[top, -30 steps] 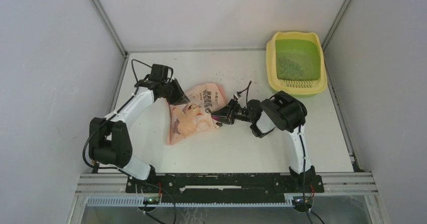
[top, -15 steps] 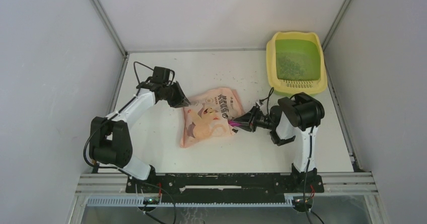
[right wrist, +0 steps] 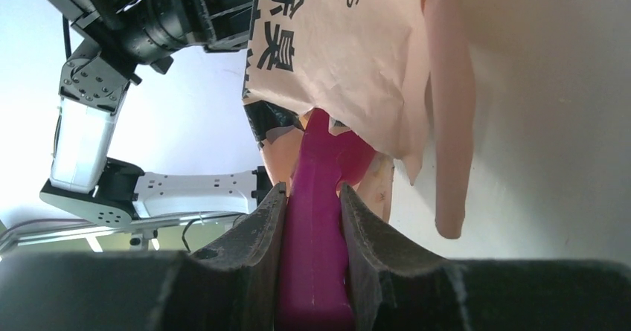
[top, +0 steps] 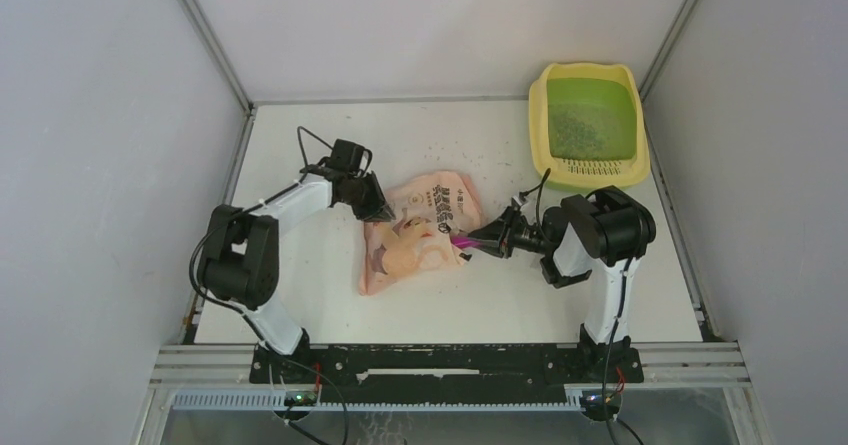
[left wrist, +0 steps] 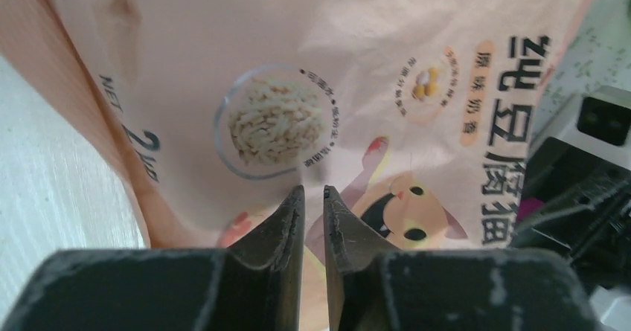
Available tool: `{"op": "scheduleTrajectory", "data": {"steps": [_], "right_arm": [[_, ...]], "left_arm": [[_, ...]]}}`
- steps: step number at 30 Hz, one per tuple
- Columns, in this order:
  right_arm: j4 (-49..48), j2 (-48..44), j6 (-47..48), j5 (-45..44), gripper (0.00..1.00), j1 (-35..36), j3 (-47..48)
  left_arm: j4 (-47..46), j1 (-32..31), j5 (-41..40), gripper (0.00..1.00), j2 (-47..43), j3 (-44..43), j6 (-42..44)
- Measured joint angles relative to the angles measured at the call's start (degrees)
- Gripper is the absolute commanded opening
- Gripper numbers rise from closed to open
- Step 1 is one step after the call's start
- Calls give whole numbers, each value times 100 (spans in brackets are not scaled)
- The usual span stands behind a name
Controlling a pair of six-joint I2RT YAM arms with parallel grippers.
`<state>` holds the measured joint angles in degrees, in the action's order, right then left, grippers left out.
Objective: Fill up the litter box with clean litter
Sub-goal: 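Scoop the cat litter from the cat litter bag.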
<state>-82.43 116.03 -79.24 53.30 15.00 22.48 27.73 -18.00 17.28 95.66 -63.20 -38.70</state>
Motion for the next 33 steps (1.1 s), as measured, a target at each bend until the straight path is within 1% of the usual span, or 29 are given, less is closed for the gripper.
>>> {"op": "scheduleTrajectory", "data": {"steps": [8, 21, 28, 33], "right_arm": [[-4, 0, 144, 94, 0, -286, -240], [-59, -24, 442, 435, 0, -1180, -782], [-101, -197, 638, 682, 0, -1738, -1167], [-101, -343, 734, 682, 0, -1825, -1279]], "left_arm": [[-251, -26, -79, 18, 772, -13, -48], [-313, -63, -59, 18, 820, -13, -101], [-321, -63, -37, 18, 835, -13, -101], [-321, -20, -28, 18, 835, -13, -96]]}}
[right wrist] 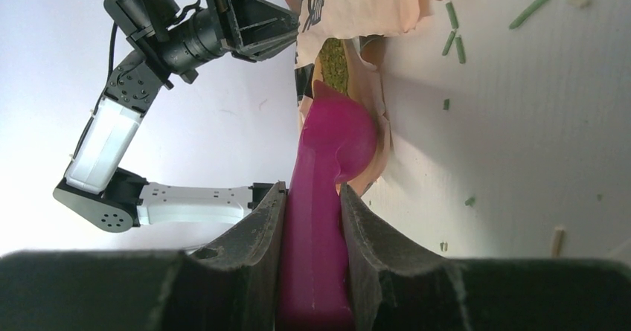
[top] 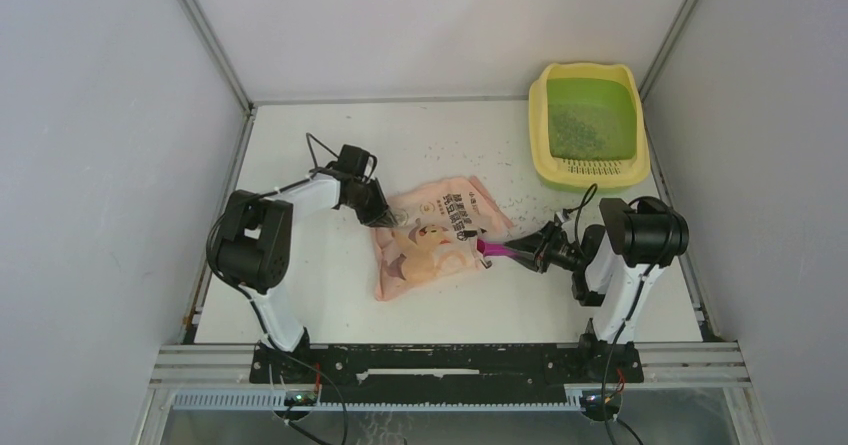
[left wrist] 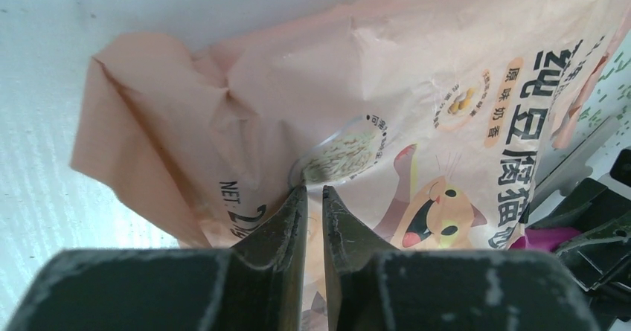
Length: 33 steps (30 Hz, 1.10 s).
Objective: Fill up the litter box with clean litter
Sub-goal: 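Scoop the cat litter from the cat litter bag.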
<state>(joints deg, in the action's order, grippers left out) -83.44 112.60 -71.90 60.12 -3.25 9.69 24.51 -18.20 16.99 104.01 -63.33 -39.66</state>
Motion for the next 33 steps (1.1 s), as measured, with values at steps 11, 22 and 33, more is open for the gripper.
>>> {"op": "scheduleTrajectory", "data": {"steps": [11, 22, 33], "right_arm": [[9, -83, -39, -315, 0, 876, 210], [50, 9, -297, -1117, 0, 2175, 1340], [66, 234, -339, -894, 0, 2057, 1504]], "left_arm": [[-7, 533, -13, 18, -7, 33, 66], [76, 1290, -195, 18, -232, 153, 273], [306, 1388, -282, 19, -868, 153, 323]]}}
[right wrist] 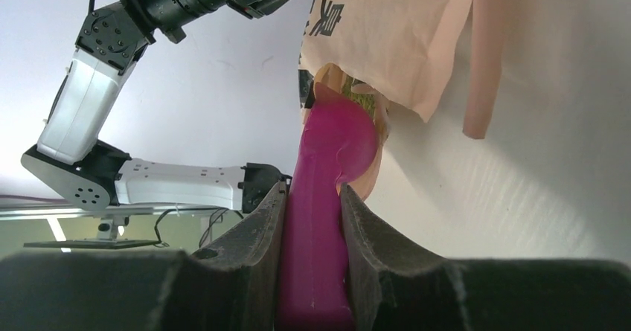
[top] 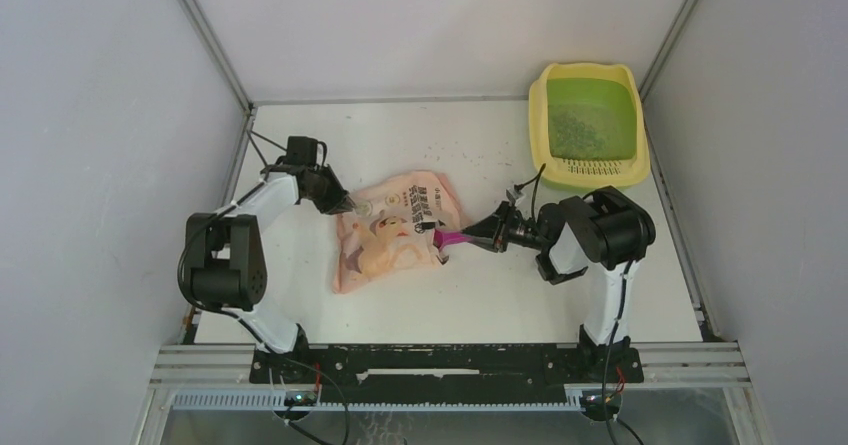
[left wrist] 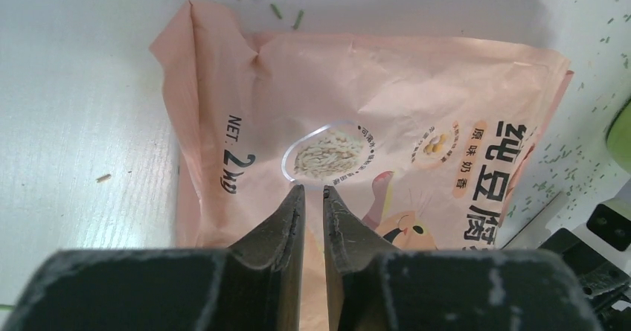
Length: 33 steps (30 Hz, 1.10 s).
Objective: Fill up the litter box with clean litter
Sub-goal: 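Scoop the cat litter from the cat litter bag.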
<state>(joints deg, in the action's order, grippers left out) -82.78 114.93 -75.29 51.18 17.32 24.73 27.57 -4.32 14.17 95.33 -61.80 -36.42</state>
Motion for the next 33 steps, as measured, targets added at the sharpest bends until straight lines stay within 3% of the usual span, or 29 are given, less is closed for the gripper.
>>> {"op": "scheduleTrajectory", "data": {"steps": [13, 33], "right_arm": [[24, -868, -354, 273, 0, -94, -107], [46, -409, -1185, -470, 0, 1010, 1110]], "left_arm": [[79, -7, 101, 19, -221, 20, -2], [122, -87, 256, 19, -573, 299, 0]]}}
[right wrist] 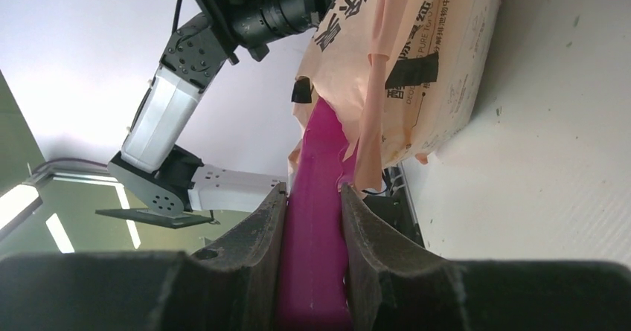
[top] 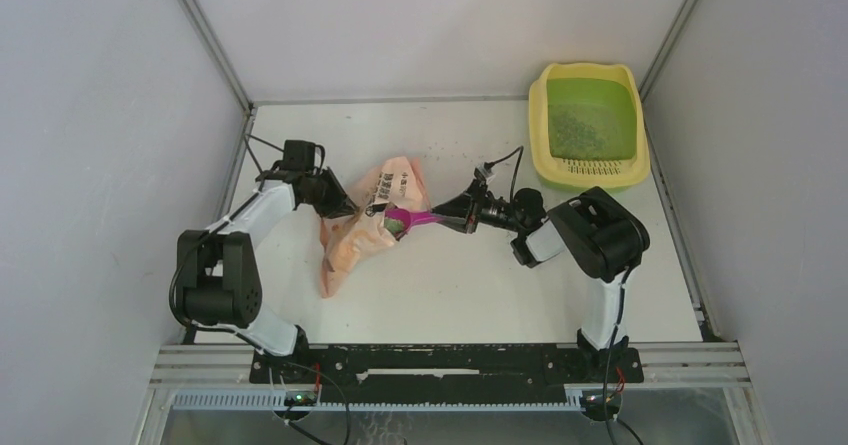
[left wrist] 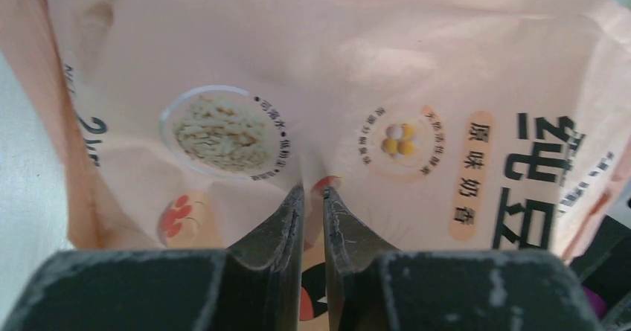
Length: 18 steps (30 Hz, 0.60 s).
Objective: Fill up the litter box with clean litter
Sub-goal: 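Scoop the cat litter from the cat litter bag.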
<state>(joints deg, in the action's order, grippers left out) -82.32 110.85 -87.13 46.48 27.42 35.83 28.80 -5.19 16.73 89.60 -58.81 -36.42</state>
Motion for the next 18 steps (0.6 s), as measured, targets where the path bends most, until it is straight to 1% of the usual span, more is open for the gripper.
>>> {"op": "scheduleTrajectory", "data": {"steps": [5, 11, 18], "right_arm": [[13, 37, -116, -42, 0, -28, -109], [0, 37, -221, 240, 0, -492, -881], [-11, 39, -168, 612, 0, -968, -1366]], "left_arm": [[4, -15, 24, 19, -107, 0, -2], [9, -98, 57, 19, -144, 0, -2], [7, -164, 57, 19, -144, 0, -9]]}}
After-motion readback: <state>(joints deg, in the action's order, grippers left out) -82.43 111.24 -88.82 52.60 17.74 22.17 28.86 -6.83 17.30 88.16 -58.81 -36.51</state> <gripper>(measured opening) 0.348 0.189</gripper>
